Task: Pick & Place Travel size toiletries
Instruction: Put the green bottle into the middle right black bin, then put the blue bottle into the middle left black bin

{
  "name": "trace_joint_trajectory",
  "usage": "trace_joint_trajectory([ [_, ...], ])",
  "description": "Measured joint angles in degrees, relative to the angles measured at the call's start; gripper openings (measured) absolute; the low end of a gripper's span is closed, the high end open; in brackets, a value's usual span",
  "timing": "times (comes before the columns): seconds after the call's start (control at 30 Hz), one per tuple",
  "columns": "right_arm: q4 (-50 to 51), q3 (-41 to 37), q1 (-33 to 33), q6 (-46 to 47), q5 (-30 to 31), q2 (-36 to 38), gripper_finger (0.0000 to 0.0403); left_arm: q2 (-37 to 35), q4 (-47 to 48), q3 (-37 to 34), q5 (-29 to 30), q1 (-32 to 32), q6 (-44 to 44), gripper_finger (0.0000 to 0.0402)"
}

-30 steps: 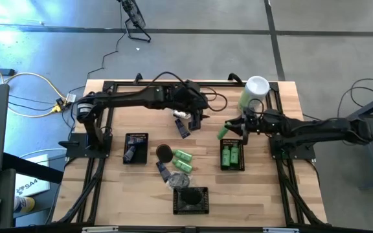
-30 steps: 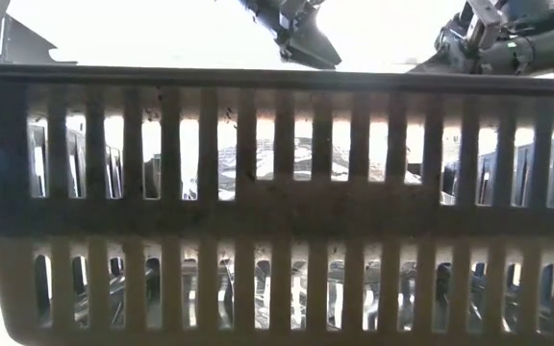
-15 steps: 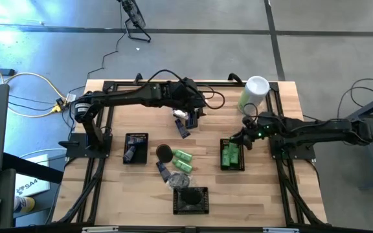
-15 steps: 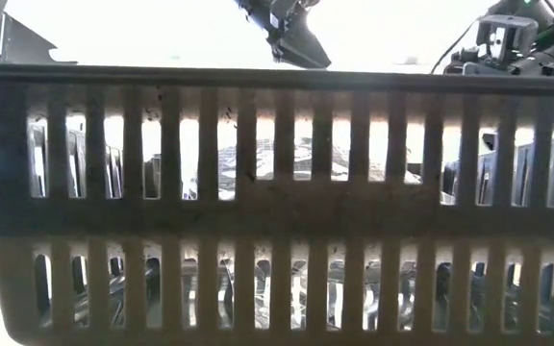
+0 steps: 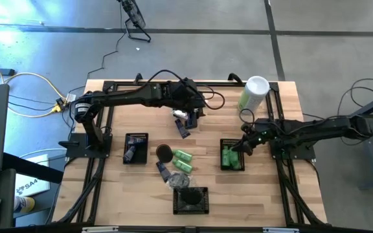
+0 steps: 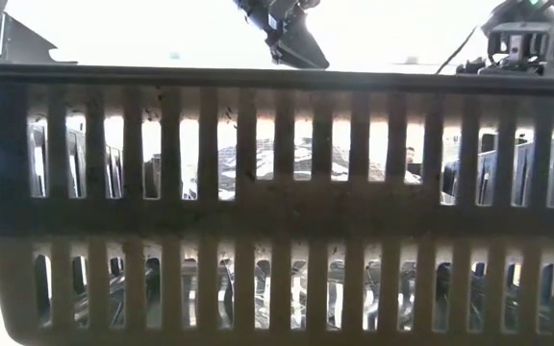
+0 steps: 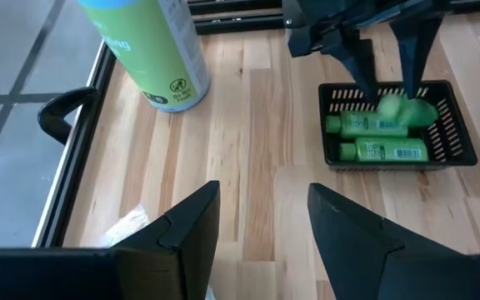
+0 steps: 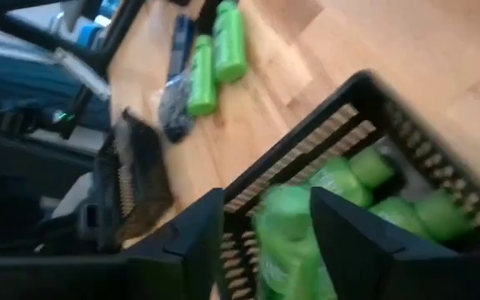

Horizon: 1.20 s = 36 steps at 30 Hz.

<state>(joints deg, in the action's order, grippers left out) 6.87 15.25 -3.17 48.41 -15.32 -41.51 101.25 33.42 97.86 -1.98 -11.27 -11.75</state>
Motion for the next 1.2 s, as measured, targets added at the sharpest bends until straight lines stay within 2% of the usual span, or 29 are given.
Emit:
trace_joint_trajectory([
  [0.1,0.0,0.0,-0.3,-0.3,2.4,-0.2,0.02,0.0,0.8,0.0,0.0,0.0,0.0,0.0177],
  [0.23,-1.4,0.0,-1.2,-2.4,0.8,0.8,0.0209,-0.5,4.2,0.0,0.0,0.0,0.0,0.0177],
  [0.43,-9.3,0.0,-1.9,-12.2,0.7,4.2,0.0175,-2.3,7.1,0.0,-1.1,0.1,0.0,0.0177],
  [0.63,-24.6,0.0,-1.8,-28.3,9.3,5.3,0.0126,-2.0,8.0,0.0,-8.3,0.4,1.7,0.0177],
  [0.83,-36.3,0.0,-1.8,-40.0,14.1,4.6,0.0095,-1.7,10.1,0.0,-7.8,1.6,1.8,0.0177],
  [1.0,-33.1,0.0,-1.8,-40.9,13.9,4.6,0.0083,-1.7,11.3,0.0,-10.4,2.4,2.3,0.0177],
  [1.07,-30.5,0.0,-1.8,-40.3,13.9,4.5,0.0081,-1.8,7.8,-1.4,-11.2,3.4,4.0,0.0177],
  [1.2,-29.2,0.0,-1.8,-39.1,13.9,3.2,0.0079,-1.7,-1.5,-8.5,-11.3,5.9,5.6,0.0175],
])
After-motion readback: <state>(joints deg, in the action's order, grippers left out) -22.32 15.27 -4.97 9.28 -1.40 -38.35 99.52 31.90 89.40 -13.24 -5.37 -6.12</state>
